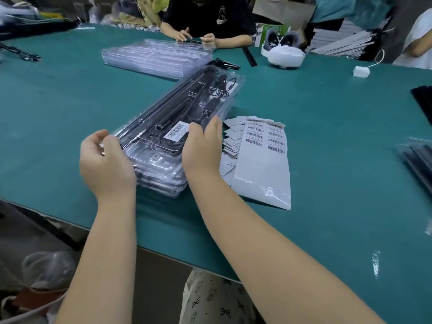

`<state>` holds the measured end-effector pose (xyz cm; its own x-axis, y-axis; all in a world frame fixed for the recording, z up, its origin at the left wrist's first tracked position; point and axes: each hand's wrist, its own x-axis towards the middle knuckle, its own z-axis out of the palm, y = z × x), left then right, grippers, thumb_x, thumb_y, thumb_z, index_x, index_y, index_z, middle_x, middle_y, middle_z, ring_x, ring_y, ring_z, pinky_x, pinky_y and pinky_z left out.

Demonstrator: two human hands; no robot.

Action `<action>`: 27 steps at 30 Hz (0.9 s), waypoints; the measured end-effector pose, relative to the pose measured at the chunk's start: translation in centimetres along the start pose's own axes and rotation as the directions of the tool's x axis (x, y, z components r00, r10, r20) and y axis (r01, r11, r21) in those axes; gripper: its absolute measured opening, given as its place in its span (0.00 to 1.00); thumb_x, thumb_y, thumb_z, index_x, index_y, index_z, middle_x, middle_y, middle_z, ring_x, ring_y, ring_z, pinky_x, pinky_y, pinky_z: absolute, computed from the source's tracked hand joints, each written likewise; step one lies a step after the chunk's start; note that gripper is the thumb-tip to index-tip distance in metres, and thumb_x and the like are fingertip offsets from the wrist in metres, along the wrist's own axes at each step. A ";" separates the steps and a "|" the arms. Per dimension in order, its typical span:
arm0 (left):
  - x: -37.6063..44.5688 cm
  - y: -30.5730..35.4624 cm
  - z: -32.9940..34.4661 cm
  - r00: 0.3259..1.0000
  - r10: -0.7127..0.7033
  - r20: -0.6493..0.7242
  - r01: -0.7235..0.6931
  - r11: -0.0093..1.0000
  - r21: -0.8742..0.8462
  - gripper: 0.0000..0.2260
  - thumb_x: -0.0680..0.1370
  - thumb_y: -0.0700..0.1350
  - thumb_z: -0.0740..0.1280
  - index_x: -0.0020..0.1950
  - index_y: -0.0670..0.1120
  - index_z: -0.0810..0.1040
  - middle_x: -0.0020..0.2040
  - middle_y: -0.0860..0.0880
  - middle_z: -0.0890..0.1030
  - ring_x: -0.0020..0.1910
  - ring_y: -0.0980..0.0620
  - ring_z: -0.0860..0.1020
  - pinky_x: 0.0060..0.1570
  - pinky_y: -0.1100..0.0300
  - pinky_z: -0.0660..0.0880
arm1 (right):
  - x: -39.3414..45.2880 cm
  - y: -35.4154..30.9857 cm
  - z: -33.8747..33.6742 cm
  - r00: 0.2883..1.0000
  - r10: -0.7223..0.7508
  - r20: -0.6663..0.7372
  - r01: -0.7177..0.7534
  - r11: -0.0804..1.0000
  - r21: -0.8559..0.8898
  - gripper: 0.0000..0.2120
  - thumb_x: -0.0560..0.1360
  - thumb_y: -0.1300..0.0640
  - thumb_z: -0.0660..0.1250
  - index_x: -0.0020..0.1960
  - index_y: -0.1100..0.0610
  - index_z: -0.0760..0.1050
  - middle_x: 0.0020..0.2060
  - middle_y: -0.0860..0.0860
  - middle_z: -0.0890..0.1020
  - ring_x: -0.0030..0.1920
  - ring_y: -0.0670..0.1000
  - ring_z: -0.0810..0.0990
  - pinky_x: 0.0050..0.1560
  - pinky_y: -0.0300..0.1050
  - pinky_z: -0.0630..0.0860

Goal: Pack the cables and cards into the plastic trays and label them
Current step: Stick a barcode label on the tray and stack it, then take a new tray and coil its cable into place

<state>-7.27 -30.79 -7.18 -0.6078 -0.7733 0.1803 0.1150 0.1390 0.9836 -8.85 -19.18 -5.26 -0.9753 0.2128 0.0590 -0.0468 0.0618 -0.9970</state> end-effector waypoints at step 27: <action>-12.3 6.2 3.4 0.489 0.837 0.246 -0.809 0.540 -0.231 0.06 0.74 0.40 0.62 0.50 0.42 0.75 0.46 0.56 0.70 0.47 0.56 0.69 0.53 0.62 0.66 | -1.8 1.0 -26.8 0.875 0.249 -0.415 -0.224 0.969 0.108 0.11 0.77 0.52 0.62 0.58 0.53 0.73 0.57 0.48 0.73 0.59 0.52 0.75 0.61 0.48 0.72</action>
<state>-1.73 -18.30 -3.26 -0.3937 -0.1096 0.9127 0.7355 0.5580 0.3843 -1.39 6.59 -5.01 -0.7756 0.6064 -0.1755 0.1496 -0.0935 -0.9843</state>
